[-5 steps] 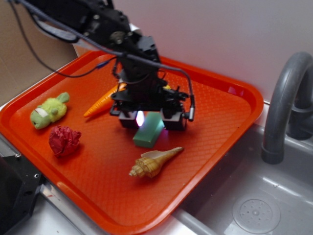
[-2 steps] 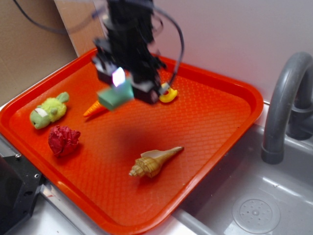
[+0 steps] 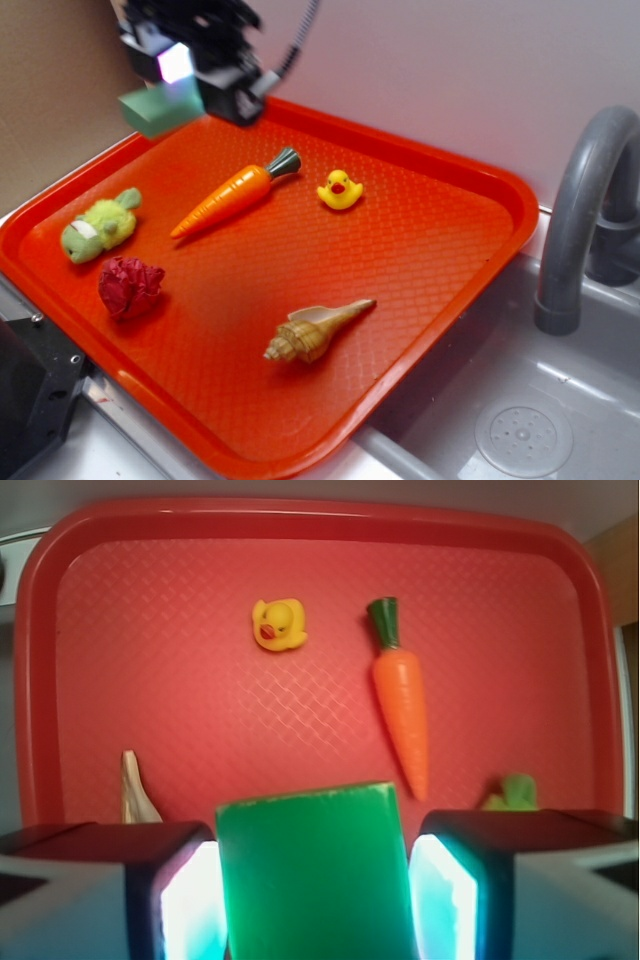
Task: Grab the green block.
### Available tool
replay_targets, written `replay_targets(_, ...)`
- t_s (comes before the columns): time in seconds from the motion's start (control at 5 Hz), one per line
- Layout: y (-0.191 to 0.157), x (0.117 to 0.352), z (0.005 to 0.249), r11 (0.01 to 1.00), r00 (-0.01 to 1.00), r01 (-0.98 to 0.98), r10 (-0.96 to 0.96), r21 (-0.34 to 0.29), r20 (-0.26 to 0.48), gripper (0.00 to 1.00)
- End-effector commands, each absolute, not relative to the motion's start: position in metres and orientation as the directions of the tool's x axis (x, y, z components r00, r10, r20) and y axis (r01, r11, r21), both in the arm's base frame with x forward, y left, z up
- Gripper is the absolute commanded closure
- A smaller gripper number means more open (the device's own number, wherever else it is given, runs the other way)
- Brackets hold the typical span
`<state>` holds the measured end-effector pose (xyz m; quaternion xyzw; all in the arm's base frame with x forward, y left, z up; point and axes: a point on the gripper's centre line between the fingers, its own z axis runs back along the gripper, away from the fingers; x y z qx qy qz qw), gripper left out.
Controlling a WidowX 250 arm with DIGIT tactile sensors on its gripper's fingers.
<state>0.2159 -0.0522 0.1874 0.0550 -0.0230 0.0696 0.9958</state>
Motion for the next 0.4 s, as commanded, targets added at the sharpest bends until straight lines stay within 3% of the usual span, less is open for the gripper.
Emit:
replay_targets(0.0,-0.005,0.224,0.24,0.994,0.987,-0.109,0.109,-0.009,0.122,1.0)
replay_targets(0.2,-0.006,0.237,0.243,0.995,0.983,-0.091,0.082,0.049,0.167,1.0)
